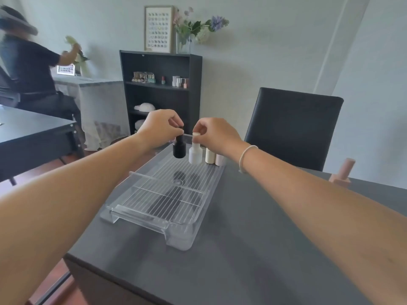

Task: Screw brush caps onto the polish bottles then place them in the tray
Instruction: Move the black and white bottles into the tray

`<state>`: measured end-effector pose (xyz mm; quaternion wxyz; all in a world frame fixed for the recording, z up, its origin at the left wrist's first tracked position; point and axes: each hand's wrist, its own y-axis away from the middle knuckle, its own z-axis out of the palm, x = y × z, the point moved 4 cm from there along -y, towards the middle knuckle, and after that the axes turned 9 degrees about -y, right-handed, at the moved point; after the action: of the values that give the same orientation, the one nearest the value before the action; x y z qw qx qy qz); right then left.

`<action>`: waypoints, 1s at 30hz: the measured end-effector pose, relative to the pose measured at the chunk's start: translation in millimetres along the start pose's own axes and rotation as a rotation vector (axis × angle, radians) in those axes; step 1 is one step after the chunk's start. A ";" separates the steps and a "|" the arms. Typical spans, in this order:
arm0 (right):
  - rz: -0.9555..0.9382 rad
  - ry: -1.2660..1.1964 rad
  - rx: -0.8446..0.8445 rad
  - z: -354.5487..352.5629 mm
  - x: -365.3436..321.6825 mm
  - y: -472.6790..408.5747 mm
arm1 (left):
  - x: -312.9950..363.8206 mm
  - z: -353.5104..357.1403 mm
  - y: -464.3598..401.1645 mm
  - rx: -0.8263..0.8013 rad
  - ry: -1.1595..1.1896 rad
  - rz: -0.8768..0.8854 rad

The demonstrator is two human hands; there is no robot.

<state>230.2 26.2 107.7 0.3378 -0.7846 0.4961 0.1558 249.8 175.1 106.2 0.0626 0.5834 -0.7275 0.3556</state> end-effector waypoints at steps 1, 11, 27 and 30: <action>-0.003 0.043 -0.009 1.1 1.4 -3.8 | -2.4 3.1 -3.6 -0.007 0.018 -0.006; -0.062 0.224 0.002 5.0 19.0 -31.2 | -22.2 32.0 -27.6 -0.020 0.052 -0.090; -0.056 0.414 0.080 13.9 27.9 -40.9 | -20.7 49.9 -39.9 -0.028 0.072 -0.083; -0.064 0.439 0.088 15.7 27.7 -43.2 | -22.1 52.6 -42.0 -0.012 0.066 -0.084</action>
<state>282.5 30.4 96.6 0.2607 -0.7994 0.5388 -0.0512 311.2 159.0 74.7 0.1050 0.6008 -0.7022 0.3673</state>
